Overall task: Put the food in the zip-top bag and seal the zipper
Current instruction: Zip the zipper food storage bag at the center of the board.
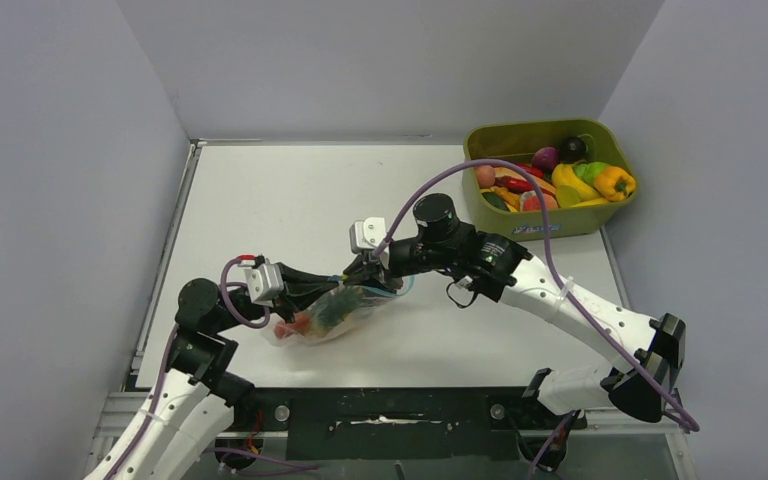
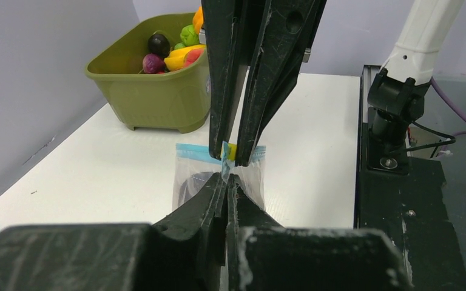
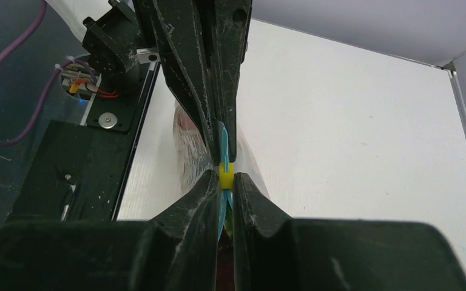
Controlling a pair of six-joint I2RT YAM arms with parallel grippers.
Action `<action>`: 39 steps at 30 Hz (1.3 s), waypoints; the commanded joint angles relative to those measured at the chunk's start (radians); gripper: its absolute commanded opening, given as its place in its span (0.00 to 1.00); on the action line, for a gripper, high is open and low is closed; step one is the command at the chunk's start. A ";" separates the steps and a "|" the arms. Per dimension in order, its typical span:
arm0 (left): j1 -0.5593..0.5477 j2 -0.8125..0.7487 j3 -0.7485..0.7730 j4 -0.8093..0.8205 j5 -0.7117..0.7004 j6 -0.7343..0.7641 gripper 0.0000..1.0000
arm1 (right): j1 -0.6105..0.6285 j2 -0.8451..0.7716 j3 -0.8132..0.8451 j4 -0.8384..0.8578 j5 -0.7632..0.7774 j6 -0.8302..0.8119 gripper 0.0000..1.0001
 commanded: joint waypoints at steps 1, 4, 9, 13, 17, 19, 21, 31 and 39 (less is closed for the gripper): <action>-0.002 -0.054 0.073 0.016 -0.022 0.026 0.00 | -0.014 -0.013 0.003 0.002 0.048 -0.002 0.00; -0.002 -0.072 0.087 -0.028 -0.066 0.054 0.00 | -0.032 -0.025 -0.012 -0.018 0.069 -0.001 0.00; -0.002 -0.081 0.099 -0.045 -0.085 0.067 0.00 | -0.075 -0.062 -0.045 -0.041 0.086 -0.001 0.00; -0.002 -0.078 0.110 -0.047 -0.085 0.065 0.00 | -0.109 -0.090 -0.064 -0.067 0.112 -0.010 0.00; -0.002 -0.078 0.115 -0.053 -0.096 0.069 0.00 | -0.116 -0.107 -0.066 -0.111 0.144 -0.043 0.00; -0.002 -0.071 0.116 -0.073 -0.103 0.085 0.00 | -0.117 -0.116 -0.066 -0.110 0.137 -0.046 0.00; -0.001 -0.064 0.109 -0.074 -0.105 0.086 0.00 | -0.117 -0.120 -0.065 -0.102 0.105 -0.047 0.00; -0.002 -0.036 0.042 0.016 -0.017 0.035 0.30 | -0.092 -0.093 -0.047 -0.059 0.015 -0.046 0.00; -0.002 0.039 0.037 0.056 -0.013 0.036 0.40 | -0.062 -0.069 -0.045 -0.037 0.000 -0.046 0.00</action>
